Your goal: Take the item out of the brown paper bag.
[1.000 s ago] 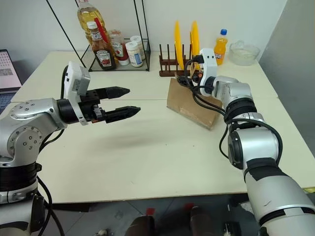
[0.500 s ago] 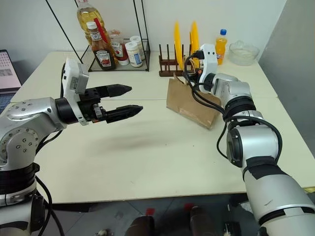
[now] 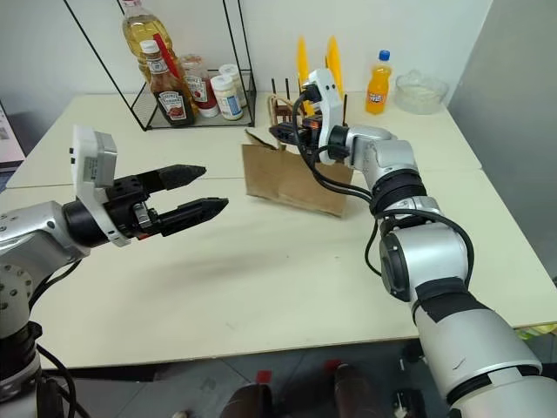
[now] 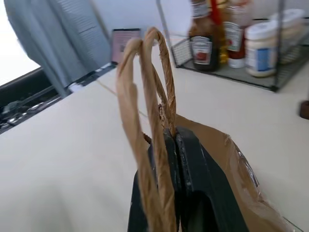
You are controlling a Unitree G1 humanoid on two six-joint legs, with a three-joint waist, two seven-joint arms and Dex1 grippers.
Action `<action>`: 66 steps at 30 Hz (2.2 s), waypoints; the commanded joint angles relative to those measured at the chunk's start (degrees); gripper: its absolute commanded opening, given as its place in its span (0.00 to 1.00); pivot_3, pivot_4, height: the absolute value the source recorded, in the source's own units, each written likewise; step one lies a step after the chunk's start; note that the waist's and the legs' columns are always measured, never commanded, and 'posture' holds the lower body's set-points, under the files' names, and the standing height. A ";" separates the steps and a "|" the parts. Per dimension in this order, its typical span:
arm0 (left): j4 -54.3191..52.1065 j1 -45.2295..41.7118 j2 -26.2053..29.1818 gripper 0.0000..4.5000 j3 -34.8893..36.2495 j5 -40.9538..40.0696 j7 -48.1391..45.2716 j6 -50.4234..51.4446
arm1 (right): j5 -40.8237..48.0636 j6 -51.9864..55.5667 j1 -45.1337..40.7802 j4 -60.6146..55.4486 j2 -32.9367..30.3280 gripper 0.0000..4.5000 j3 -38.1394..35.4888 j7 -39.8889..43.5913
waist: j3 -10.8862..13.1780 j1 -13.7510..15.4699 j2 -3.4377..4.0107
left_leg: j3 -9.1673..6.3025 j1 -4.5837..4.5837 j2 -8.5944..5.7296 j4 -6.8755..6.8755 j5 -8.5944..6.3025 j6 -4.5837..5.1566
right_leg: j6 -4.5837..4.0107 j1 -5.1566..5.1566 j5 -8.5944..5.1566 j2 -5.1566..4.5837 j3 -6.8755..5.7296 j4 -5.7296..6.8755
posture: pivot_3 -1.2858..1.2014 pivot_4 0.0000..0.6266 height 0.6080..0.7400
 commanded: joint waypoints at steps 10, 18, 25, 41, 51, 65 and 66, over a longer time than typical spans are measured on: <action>-10.41 11.72 0.62 1.00 11.27 -7.69 8.38 -1.04 | -3.50 -9.92 -2.39 1.38 5.91 0.00 4.82 8.36 | 0.01 0.10 0.01 | -0.09 -0.03 -0.02 0.17 0.00 0.00 | -0.02 0.02 0.01 -0.03 -0.09 0.13 | 0.52 0.24 1.00; -12.58 16.15 1.87 1.00 14.29 -11.13 11.18 -1.90 | -4.71 -13.13 -4.07 5.00 7.02 0.00 4.15 7.06 | 0.02 0.08 0.03 | -0.18 -0.04 -0.02 0.32 0.00 0.00 | -0.02 0.03 0.01 -0.03 -0.20 0.27 | 0.52 0.24 1.00; -12.92 17.26 2.80 1.00 14.13 -12.36 12.34 -2.98 | -4.24 -14.15 -6.00 6.42 7.40 0.00 2.87 5.30 | 0.03 0.10 0.04 | -0.35 -0.11 -0.01 0.42 0.00 0.00 | -0.03 0.05 0.01 -0.02 -0.37 0.30 | 0.52 0.24 1.00; -9.80 14.35 4.26 1.00 9.75 -8.42 13.22 -6.36 | -11.66 -20.38 -1.64 8.66 8.49 0.14 6.86 -0.73 | 0.05 0.20 0.07 | -0.51 -0.12 -0.01 0.48 0.00 -0.01 | -0.08 0.10 -0.01 -0.03 -0.58 0.36 | 0.52 0.24 1.00; -6.71 12.84 3.95 1.00 7.03 -4.39 11.83 -9.07 | -10.87 -19.41 -1.62 5.80 3.29 0.93 6.29 3.00 | 0.05 0.26 0.08 | -0.59 -0.11 -0.02 0.52 0.00 -0.01 | -0.10 0.16 -0.01 -0.02 -0.65 0.38 | 0.52 0.24 1.00; 11.50 4.13 10.65 1.00 -2.43 10.18 -1.92 -17.60 | -7.31 -1.24 14.19 -27.85 -10.72 0.99 11.46 21.09 | 0.18 1.08 0.30 | -0.75 -0.11 -0.05 0.58 0.00 -0.01 | -0.12 0.30 -0.02 -0.02 -0.82 0.35 | 0.52 0.24 1.00; 14.21 1.67 10.53 1.00 -4.25 11.95 -2.69 -18.96 | -6.11 2.32 16.16 -32.54 -11.66 0.99 11.01 20.62 | 0.22 1.36 0.36 | -0.79 -0.11 -0.05 0.59 0.00 -0.01 | -0.12 0.31 -0.02 -0.02 -0.85 0.35 | 0.52 0.24 1.00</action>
